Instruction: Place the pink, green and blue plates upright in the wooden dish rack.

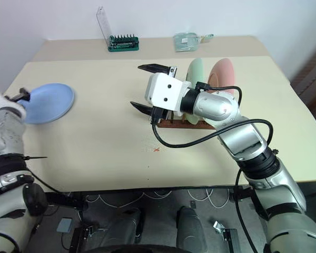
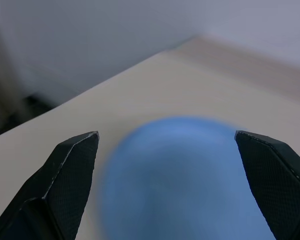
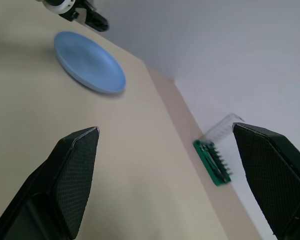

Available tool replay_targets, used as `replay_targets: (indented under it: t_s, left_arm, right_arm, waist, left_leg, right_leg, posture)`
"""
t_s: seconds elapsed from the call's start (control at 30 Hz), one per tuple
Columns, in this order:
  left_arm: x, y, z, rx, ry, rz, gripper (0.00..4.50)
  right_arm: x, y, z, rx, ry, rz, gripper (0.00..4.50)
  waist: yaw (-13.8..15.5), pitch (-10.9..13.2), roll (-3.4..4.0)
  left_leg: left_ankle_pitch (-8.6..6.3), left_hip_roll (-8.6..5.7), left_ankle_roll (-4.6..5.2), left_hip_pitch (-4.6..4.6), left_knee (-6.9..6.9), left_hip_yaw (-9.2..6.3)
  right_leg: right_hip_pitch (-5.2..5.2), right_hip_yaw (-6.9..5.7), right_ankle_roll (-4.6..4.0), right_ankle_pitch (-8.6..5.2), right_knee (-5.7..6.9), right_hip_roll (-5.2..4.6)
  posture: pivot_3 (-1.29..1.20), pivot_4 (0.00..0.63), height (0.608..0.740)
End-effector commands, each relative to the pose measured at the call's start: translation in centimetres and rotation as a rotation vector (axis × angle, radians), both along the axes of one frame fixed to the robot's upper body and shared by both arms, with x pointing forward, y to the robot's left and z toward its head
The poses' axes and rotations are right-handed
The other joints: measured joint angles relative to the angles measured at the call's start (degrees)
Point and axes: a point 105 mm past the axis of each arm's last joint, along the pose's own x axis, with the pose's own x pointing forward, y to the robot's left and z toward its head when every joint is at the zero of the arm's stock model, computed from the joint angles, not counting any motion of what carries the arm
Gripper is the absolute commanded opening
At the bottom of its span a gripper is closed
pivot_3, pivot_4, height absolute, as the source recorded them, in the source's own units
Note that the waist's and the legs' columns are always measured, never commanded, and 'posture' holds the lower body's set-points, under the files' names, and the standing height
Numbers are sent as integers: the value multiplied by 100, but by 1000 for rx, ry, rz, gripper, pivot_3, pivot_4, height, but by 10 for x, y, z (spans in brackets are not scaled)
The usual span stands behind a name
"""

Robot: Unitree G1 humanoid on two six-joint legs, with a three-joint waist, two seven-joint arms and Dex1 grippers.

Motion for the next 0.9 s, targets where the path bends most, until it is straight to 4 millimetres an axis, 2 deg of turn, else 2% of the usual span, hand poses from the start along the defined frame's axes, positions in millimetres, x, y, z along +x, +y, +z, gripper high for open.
replay_targets:
  t_s: [0.03, 0.23, 0.27, 0.33, 0.37, 0.53, 0.57, 0.63, 0.7, 0.77, 0.9]
  left_arm:
    - [-5, 4, -23, -115, 80, 23, 4500]
    - [3, -7, -41, -257, 100, -48, 4500]
    - [4, -9, -42, -256, 102, -59, 4245]
    - [6, -10, -40, -257, 87, -64, 3599]
    - [6, -9, -39, -258, 73, -61, 3133]
    - [14, -19, -27, -234, 27, -101, 481]
    - [19, -23, -15, -199, -19, -130, 35]
    - [31, -45, 27, -57, -169, -231, 35]
    - [37, -82, 66, 85, -305, -353, 35]
    - [37, -111, 83, 181, -356, -437, 35]
    - [34, -168, 100, 263, -403, -592, 35]
  right_arm:
    - [-3, -2, 6, 13, -33, 5, 4348]
    - [-3, -4, 2, 10, -28, -9, 4348]
    - [-3, -5, 2, 12, -27, -12, 4394]
    - [-3, -6, 0, 11, -24, -21, 4412]
    - [-3, -7, -1, 9, -22, -26, 4412]
    - [-3, -9, -6, -9, -28, -46, 4412]
    - [-3, -9, -5, -10, -33, -46, 4412]
    - [-2, -8, -4, -25, -65, -48, 4412]
    - [2, -7, -4, -35, -99, -63, 4412]
    - [7, -4, -5, -51, -134, -75, 4412]
    - [15, 9, -9, -114, -229, -76, 4412]
  waist:
    - [19, -2, -4]
    - [-11, -9, -26]
    - [-12, -9, -26]
    - [-15, -9, -26]
    - [-14, -9, -26]
    - [-13, -9, -26]
    - [-12, -10, -27]
    - [1, -10, -27]
    - [33, -8, -32]
    - [27, -6, -38]
    - [-50, -6, -37]
  left_leg:
    - [1, 0, -2, 0, 1, -3]
    - [4, 0, -8, 0, -1, -9]
    - [6, 0, -11, 2, -2, -9]
    - [8, 0, -14, 3, -4, -9]
    - [8, 0, -14, 3, -4, -8]
    - [9, 0, -16, 3, -4, -9]
    - [9, 0, -16, 3, -4, -9]
    - [9, 0, -16, 3, -4, -7]
    - [10, 0, -19, 2, -3, -9]
    - [21, -1, -38, -4, 1, -9]
    - [21, 0, -39, 1, -5, -4]
  right_leg:
    - [2, -2, 0, 0, 1, 0]
    - [0, -7, -1, 1, 6, 1]
    - [0, -7, -2, 1, 8, 1]
    - [0, -7, -2, 1, 9, 0]
    - [0, -6, -2, 1, 8, 0]
    - [-1, -7, -3, 2, 9, 1]
    - [0, -7, -3, 2, 9, 1]
    - [1, -6, -3, 2, 7, 0]
    - [4, -7, -3, 2, 4, 0]
    - [5, -8, -4, 3, 0, -1]
    - [2, -5, -5, 3, 2, -1]
  posture:
    - [0, 150, 740]
    - [0, 150, 740]
    - [0, 150, 740]
    - [0, 150, 740]
    - [0, 150, 740]
    - [0, 150, 740]
    - [0, 150, 740]
    - [0, 150, 740]
    - [0, 150, 740]
    - [0, 150, 740]
    - [0, 150, 740]
